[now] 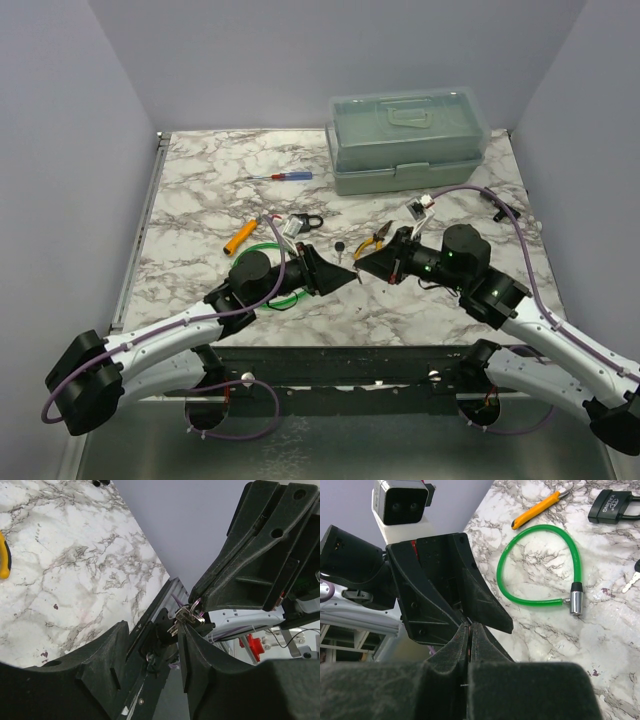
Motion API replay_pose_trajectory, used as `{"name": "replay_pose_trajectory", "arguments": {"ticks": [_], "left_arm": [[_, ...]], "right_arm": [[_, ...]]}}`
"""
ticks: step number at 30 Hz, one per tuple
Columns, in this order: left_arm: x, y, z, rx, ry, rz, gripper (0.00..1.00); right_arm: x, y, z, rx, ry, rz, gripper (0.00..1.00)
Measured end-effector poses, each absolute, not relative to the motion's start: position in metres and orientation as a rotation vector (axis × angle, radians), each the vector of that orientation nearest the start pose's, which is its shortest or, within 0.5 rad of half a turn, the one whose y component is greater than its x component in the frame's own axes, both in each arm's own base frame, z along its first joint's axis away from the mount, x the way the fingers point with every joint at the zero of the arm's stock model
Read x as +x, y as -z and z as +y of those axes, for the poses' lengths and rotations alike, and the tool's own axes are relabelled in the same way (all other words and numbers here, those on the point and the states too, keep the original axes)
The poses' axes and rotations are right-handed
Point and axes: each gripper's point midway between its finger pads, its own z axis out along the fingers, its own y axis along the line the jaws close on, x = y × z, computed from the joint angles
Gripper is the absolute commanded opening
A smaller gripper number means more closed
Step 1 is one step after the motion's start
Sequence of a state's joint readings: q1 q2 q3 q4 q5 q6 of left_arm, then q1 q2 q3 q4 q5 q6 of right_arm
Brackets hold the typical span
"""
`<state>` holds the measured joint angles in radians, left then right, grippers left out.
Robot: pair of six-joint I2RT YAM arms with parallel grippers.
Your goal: Unlock with the key
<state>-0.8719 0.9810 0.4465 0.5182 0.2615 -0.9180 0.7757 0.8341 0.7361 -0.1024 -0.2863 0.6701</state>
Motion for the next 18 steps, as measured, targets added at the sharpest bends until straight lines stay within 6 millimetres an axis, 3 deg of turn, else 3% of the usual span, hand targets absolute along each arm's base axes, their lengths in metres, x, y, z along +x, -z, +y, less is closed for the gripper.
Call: {"name": "replay_pose_trajectory", "arguments": {"ticks": [8,18], "left_arm": [[0.158,-0.243,-0.313,0.244,1.551,1.754,0.52],[0.158,-0.239,-0.312,0.272,1.528,1.747,0.51]], "right_arm": [[0.17,-0.277,0.271,-0.32,-1.278,1.895,0.0],[0.17,-0.288,0.271,-0.312,-1.293,1.875,0.0]]}}
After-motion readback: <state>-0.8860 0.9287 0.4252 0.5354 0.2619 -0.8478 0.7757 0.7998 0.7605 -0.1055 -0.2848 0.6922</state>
